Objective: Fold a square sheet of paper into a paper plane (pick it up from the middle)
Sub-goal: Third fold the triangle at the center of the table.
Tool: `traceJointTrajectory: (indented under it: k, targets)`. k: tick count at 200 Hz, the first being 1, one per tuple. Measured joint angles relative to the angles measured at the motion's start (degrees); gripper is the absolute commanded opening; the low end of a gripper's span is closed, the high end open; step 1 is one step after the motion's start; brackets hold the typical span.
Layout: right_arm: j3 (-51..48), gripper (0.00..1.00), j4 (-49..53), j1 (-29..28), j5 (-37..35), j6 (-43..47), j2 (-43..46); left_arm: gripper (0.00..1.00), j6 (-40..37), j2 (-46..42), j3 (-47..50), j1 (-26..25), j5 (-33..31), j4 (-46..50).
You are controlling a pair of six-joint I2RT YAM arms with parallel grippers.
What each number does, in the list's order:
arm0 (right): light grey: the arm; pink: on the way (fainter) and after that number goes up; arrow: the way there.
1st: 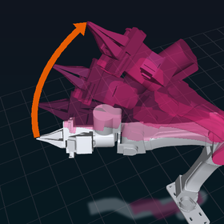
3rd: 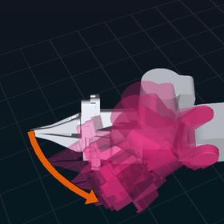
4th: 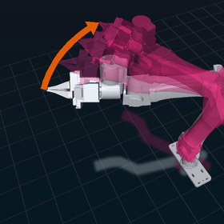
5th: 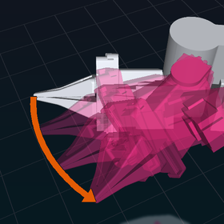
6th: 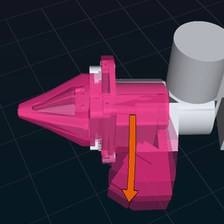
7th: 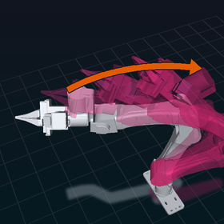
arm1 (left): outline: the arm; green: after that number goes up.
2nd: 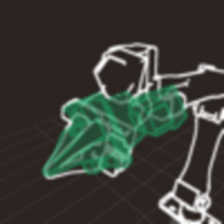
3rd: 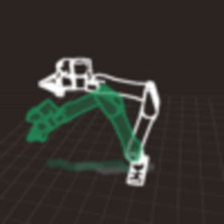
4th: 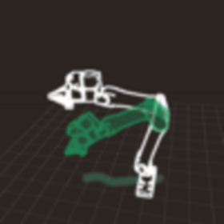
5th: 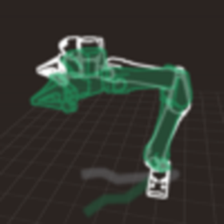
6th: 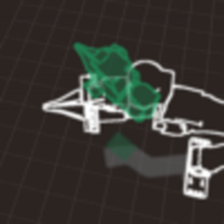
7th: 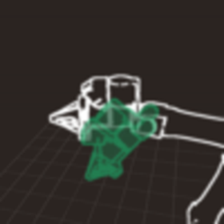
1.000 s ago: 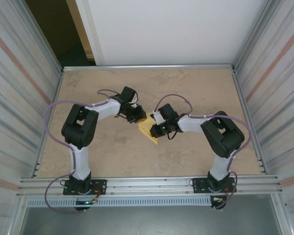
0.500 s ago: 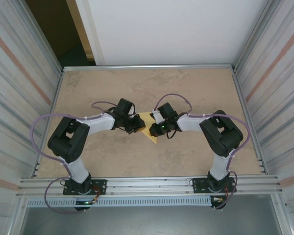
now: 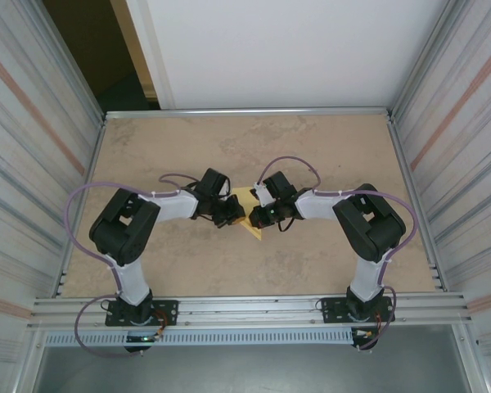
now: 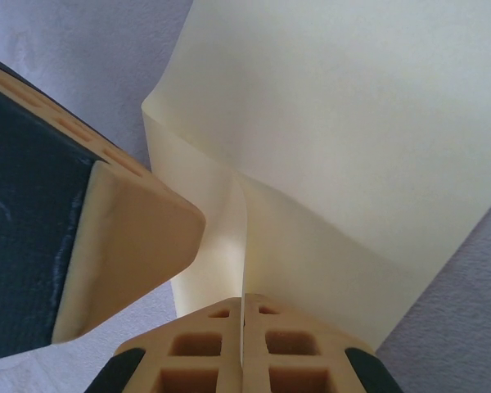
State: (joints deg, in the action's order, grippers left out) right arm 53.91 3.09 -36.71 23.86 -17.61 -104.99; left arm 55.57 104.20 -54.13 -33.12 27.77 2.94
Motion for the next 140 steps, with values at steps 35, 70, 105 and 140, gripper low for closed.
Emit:
traceJointTrajectory:
  k: [35, 70, 105, 140]
  targets:
    - [0.13, 0.02, 0.04, 0.0, 0.0, 0.0, -0.11, 0.09, -0.02, 0.13, -0.02, 0.0, -0.04, 0.04]
    - [0.52, 0.02, 0.04, 0.0, 0.02, -0.02, -0.42, 0.09, -0.02, 0.17, -0.02, 0.0, -0.46, 0.17]
    - [0.55, 0.03, 0.02, 0.0, 0.02, -0.02, -0.44, 0.09, -0.02, 0.44, -0.02, 0.0, -0.46, 0.2]
    - [0.55, 0.03, 0.02, 0.0, 0.02, -0.02, -0.44, 0.09, -0.22, 0.92, -0.35, 0.0, -0.48, 0.79]
